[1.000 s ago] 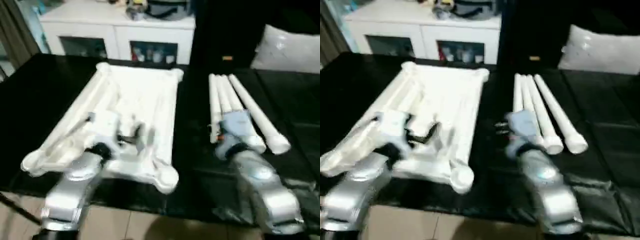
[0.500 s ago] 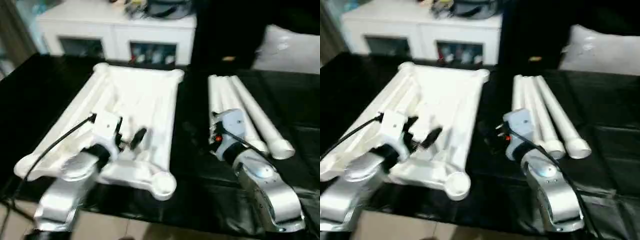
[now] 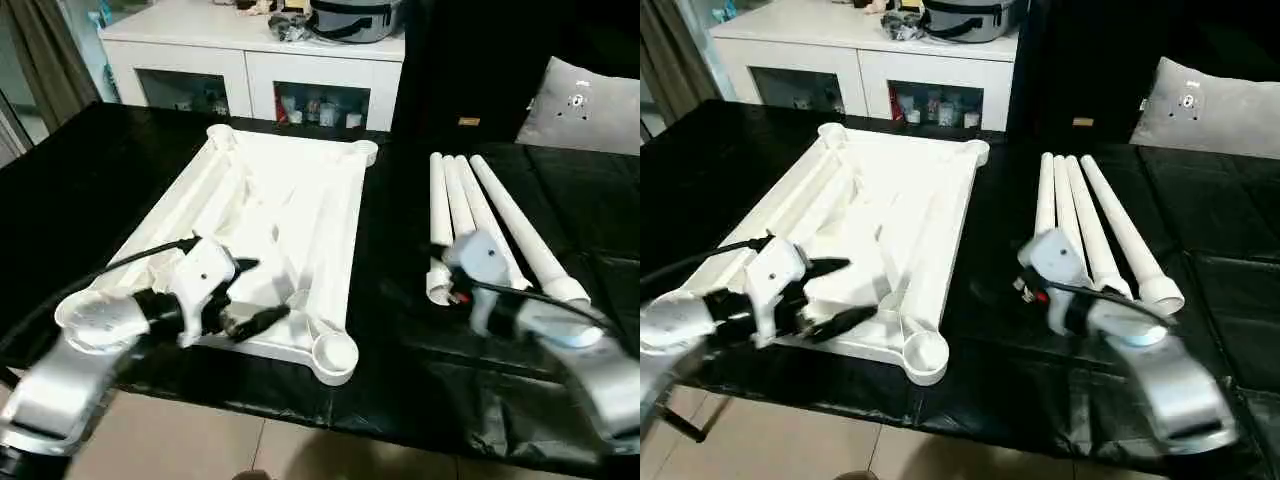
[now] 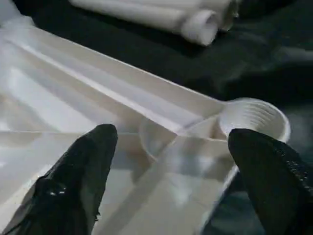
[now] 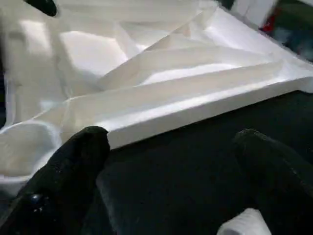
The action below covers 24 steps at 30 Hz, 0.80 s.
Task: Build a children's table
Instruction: Move to table, then move table base
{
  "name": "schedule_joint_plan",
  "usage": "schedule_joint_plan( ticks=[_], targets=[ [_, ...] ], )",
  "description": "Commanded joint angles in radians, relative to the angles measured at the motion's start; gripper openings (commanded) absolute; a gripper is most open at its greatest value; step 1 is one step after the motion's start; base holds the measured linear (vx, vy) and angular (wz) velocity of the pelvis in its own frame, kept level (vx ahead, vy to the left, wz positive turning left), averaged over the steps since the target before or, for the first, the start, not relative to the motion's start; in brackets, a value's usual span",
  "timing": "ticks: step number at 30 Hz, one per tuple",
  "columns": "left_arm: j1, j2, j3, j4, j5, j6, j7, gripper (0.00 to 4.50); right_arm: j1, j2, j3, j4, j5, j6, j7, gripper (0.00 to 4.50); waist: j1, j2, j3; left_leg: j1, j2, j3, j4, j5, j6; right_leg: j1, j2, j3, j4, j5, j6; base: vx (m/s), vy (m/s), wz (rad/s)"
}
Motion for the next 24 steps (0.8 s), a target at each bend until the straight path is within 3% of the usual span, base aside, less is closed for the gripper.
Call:
schedule_joint_plan(
  ticks=[1,4,7,8,11,12,13,17,20,24],
  targets=[
    [-0.037,0.042,-0.044,0.029,0.013,-0.016,-0.078,3.79,-0.016,-0.028,0.004,-0.012,0.035,0.000,0.068,4.50,0.005,-0.002,-0.043,0.013,0.073,-0.022,-0.091,-0.203,0.029,0.015,-0.086,0.050,-0.087,-0.093,-0.192,0.000,0.000,0.00],
    [-0.061,0.060,-0.086,0.068,0.051,-0.058,-0.124,3.58,-0.016,-0.049,0.025,-0.007,0.022,-0.007,0.099,4.50,0.002,-0.006,-0.044,0.010,0.076,-0.018,-0.088,-0.151,0.049,0.016,-0.086,0.046,-0.079,0.003,-0.214,0.000,0.000,0.00],
    [-0.098,0.067,-0.128,0.132,0.114,-0.117,-0.153,3.40,-0.015,-0.056,0.030,-0.024,0.079,0.061,0.144,4.50,0.002,-0.011,-0.044,0.009,0.076,-0.013,-0.085,-0.133,0.066,0.019,-0.087,0.047,-0.079,0.021,-0.222,0.000,0.000,0.00],
    [-0.109,0.076,-0.148,0.146,0.136,-0.140,-0.170,3.37,-0.005,-0.053,0.034,-0.040,0.088,0.058,0.148,4.50,0.004,-0.003,-0.043,0.011,0.079,-0.013,-0.087,-0.148,0.058,0.016,-0.089,0.047,-0.080,-0.005,-0.225,0.000,0.000,0.00],
    [-0.124,0.087,-0.178,0.158,0.143,-0.148,-0.201,3.02,-0.002,-0.015,0.021,-0.055,0.097,0.064,0.104,4.50,0.002,-0.004,-0.041,0.014,0.081,-0.013,-0.093,-0.181,0.036,0.013,-0.089,0.048,-0.082,-0.040,-0.225,0.000,0.000,0.00],
    [-0.132,0.090,-0.191,0.165,0.153,-0.152,-0.209,2.99,0.000,-0.016,0.024,-0.073,0.119,0.097,0.111,4.50,0.003,0.009,-0.042,0.015,0.080,-0.014,-0.093,-0.190,0.027,0.011,-0.089,0.048,-0.080,-0.046,-0.227,0.000,0.000,0.00],
    [-0.141,0.088,-0.204,0.180,0.168,-0.161,-0.214,2.99,0.008,-0.026,0.034,-0.090,0.120,0.111,0.122,4.50,0.003,0.012,-0.041,0.018,0.082,-0.015,-0.094,-0.213,0.016,0.010,-0.088,0.049,-0.081,-0.055,-0.229,0.000,0.000,0.00],
    [-0.167,0.064,-0.236,0.245,0.214,-0.212,-0.219,2.65,0.031,-0.041,0.060,-0.098,0.093,0.090,0.141,4.50,0.001,0.007,-0.041,0.016,0.082,-0.011,-0.094,-0.222,0.002,0.014,-0.091,0.053,-0.085,-0.052,-0.228,0.000,0.000,0.00],
    [-0.196,0.058,-0.251,0.293,0.239,-0.238,-0.232,2.37,0.033,-0.055,0.052,-0.106,0.123,0.078,0.181,4.50,0.001,0.012,-0.040,0.016,0.082,-0.011,-0.094,-0.227,0.003,0.014,-0.090,0.053,-0.087,-0.061,-0.233,0.000,0.000,0.00],
    [-0.213,0.054,-0.259,0.348,0.258,-0.270,-0.227,2.14,0.033,-0.074,0.070,-0.100,0.106,0.066,0.197,4.50,0.000,0.009,-0.041,0.015,0.083,-0.012,-0.093,-0.219,0.006,0.016,-0.091,0.052,-0.085,-0.041,-0.240,0.000,0.000,0.00]
  ],
)
